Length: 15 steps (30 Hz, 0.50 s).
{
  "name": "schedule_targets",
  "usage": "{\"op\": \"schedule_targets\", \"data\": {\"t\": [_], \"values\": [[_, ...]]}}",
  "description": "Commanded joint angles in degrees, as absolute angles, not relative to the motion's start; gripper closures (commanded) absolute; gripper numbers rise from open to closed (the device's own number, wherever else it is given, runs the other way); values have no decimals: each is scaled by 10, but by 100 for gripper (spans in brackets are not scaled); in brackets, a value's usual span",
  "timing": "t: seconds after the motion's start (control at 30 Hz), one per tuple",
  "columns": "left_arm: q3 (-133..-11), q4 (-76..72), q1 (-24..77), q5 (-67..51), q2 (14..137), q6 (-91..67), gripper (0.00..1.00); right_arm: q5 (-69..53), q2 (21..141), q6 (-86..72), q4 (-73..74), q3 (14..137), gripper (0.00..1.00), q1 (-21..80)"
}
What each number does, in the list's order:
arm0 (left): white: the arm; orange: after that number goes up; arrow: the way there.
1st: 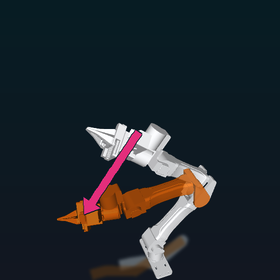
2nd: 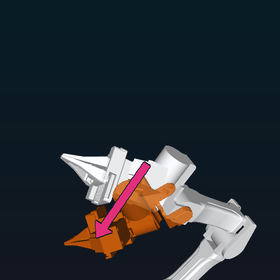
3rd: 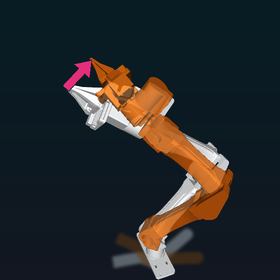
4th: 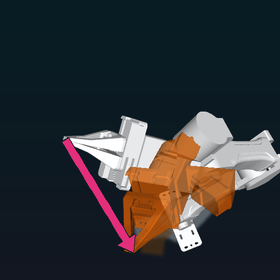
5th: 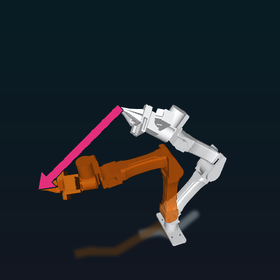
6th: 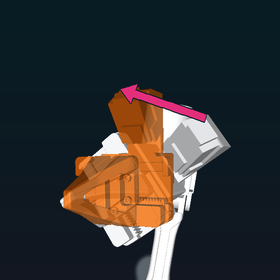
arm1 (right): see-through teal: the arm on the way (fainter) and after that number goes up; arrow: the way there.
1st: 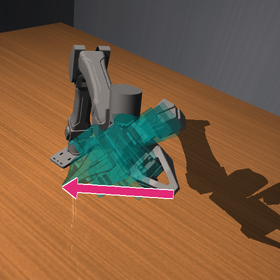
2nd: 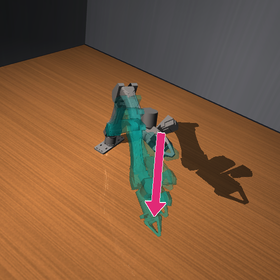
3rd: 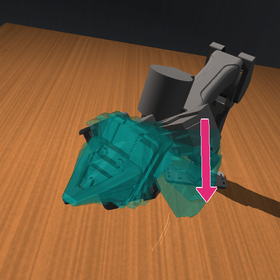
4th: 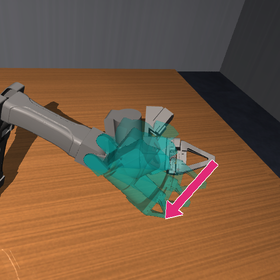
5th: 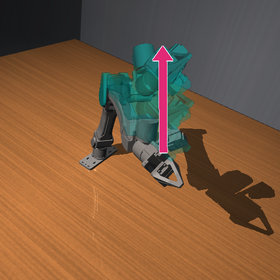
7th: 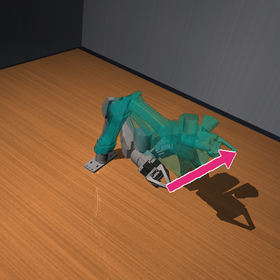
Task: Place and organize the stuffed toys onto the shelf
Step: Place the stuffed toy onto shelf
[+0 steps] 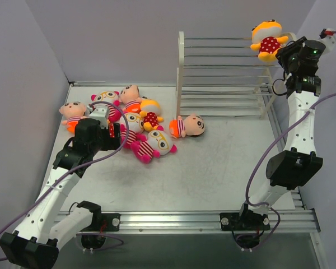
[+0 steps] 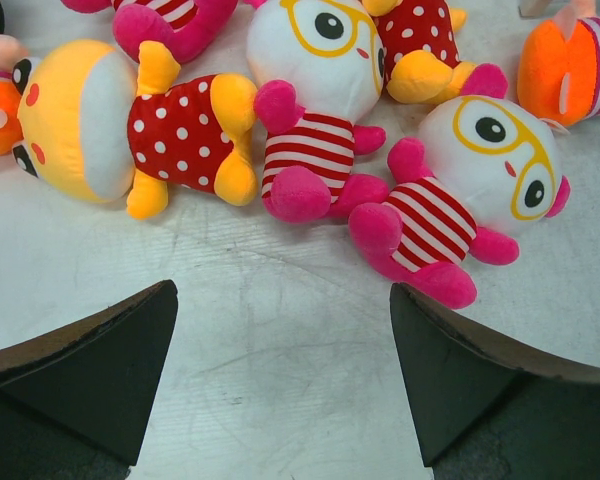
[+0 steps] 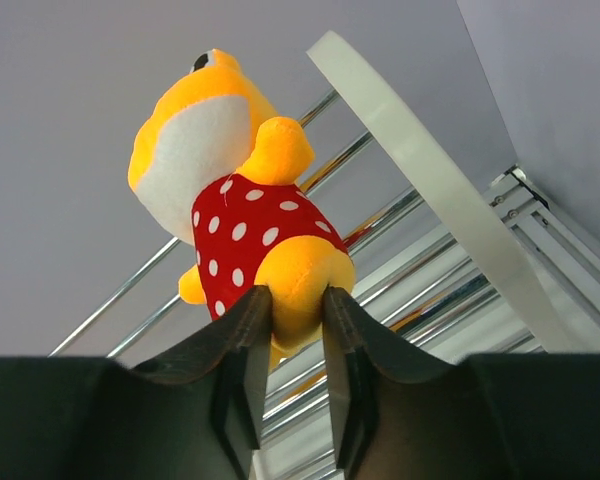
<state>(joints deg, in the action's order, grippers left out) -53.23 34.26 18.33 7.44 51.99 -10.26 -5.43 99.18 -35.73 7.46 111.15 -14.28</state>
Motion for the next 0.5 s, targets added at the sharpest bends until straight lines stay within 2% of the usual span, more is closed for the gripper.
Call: {"op": "schedule_targets", "data": {"t": [0.0,0.17,0.3,0.47], "values": [[-534,338,182,70,519,-105,4,-62,986,-349,51,1120,71,-147],[-534,338,182,70,519,-105,4,-57,982,-348,52,1116,55,-148],[-534,338,182,70,519,-105,4,-51,977,-345,53,1114,48,-148],[-534,338,182,71,517,-105,4,-49,972,-345,53,1112,46,-148]]}}
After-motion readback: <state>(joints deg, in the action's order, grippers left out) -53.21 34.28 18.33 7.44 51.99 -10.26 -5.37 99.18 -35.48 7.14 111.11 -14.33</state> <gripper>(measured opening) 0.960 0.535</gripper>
